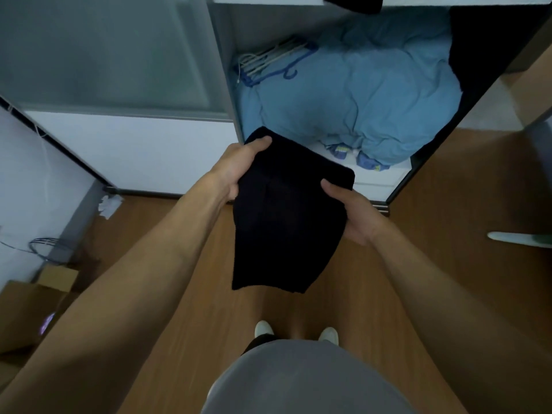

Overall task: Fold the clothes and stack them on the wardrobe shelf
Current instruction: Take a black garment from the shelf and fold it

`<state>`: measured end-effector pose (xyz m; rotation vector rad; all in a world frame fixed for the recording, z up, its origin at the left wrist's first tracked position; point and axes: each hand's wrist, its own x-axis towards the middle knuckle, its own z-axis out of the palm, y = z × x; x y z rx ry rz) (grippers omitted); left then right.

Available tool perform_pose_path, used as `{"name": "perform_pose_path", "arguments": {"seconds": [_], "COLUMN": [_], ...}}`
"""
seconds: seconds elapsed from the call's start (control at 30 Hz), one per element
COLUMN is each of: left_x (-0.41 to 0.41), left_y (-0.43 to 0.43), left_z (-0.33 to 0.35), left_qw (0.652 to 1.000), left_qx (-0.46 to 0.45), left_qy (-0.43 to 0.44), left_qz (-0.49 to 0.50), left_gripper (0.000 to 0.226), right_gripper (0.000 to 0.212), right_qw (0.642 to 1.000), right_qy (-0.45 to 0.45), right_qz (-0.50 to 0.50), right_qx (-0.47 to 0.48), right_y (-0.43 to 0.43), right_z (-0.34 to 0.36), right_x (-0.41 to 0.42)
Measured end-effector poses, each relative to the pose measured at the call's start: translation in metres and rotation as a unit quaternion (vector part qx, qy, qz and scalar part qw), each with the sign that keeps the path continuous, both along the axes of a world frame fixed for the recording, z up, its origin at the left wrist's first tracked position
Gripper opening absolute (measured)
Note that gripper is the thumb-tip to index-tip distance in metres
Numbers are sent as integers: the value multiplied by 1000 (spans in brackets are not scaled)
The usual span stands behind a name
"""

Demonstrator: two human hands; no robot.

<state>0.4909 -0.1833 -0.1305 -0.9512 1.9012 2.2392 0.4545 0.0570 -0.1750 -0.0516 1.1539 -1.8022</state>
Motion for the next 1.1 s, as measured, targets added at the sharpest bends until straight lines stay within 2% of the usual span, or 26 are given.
{"name": "perform_pose_path", "arguments": {"seconds": [0.1,0.2,0.3,0.43,0.53,0.7,0.83,0.97,1.03,1.1], "left_x": [14,33,50,63,63,56,46,40,38,35], "left_y": [-12,-18,-16,5,16,18,28,43,48,51], "left_z": [-5,-22,-46,-64,-72,-76,-72,-69,-67,-62], "left_qw": [998,998,997,989,987,973,980,990,993,994], "left_qx": [9,-42,-55,38,22,-19,2,30,38,50], "left_qy": [45,40,23,77,73,63,72,78,77,76], "left_qz": [-38,-40,-50,-119,-143,-223,-186,-114,-85,-61], "left_gripper": [62,73,82,63,83,92,72,45,37,30], "right_gripper": [47,47,47,53,57,52,55,64,57,45], "right_qw": [997,995,994,995,994,991,983,983,988,988], "right_qy": [-62,-86,-89,-84,-83,-76,-84,-76,-44,13], "right_qz": [-16,-36,-50,-59,-73,-107,-156,-162,-150,-127], "right_qx": [-34,-44,-35,1,4,-23,-46,-31,3,81], "right_y": [-2,-2,5,11,11,15,18,29,35,40], "right_z": [3,4,6,7,12,24,31,31,26,16], "right_x": [-2,-6,-10,-12,-12,-14,-20,-23,-23,-17]}}
